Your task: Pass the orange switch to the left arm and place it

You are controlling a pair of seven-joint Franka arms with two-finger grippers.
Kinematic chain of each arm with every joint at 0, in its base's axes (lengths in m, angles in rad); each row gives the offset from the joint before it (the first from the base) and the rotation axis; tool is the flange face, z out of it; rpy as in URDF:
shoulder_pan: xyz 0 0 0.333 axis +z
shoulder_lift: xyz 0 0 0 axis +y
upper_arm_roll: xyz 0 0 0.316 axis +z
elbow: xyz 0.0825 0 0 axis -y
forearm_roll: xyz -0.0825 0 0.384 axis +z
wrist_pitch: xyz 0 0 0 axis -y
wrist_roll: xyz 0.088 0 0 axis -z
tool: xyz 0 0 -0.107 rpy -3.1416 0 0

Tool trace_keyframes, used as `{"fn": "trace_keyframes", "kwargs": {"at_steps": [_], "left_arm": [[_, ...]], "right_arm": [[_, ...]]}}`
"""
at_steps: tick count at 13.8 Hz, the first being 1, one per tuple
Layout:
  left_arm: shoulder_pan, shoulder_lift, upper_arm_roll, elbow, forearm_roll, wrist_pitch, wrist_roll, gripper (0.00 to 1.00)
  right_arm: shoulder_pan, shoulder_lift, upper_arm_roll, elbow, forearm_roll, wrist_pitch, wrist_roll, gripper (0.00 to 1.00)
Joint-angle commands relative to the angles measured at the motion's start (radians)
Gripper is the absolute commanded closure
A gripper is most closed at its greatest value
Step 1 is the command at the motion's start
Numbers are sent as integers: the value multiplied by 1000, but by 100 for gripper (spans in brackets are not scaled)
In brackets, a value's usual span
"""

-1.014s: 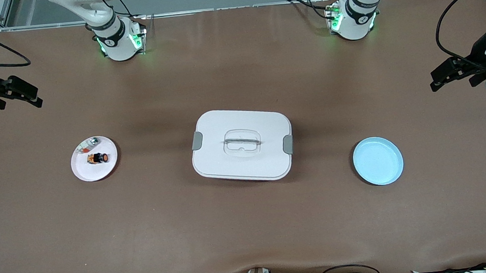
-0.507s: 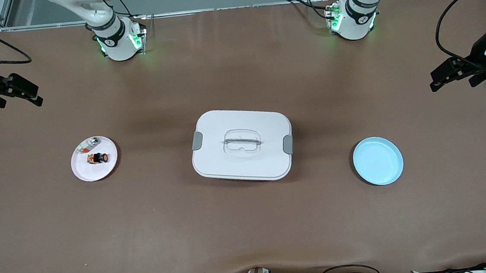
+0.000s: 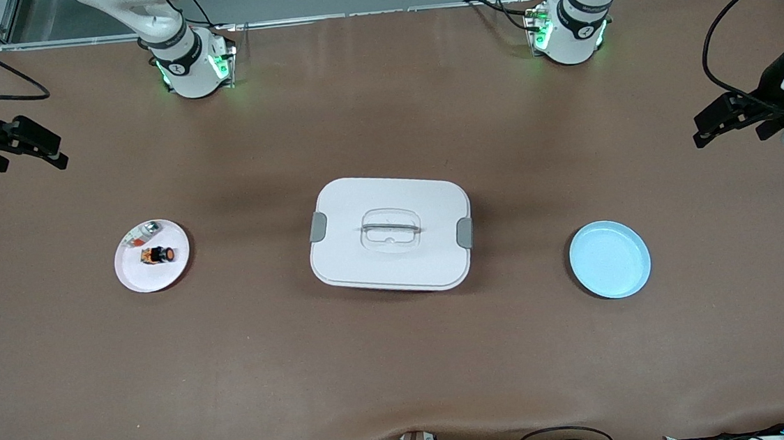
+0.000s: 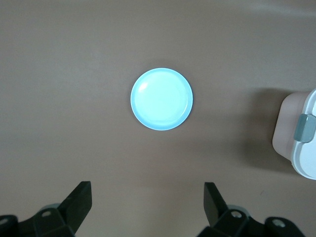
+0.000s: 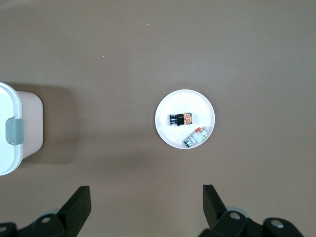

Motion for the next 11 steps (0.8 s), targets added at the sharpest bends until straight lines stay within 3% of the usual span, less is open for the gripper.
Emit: {"fn": "trace_keyframes", "kwargs": {"at_steps": [1, 11], "left_arm": [[-2, 6, -1, 18, 2, -18, 20, 0], [-2, 6, -1, 18, 2, -18, 20, 0]], "right_arm": [[-8, -14, 10, 3, 1, -12, 60, 0], [-14, 6, 10, 37, 1, -12, 19, 0]]}}
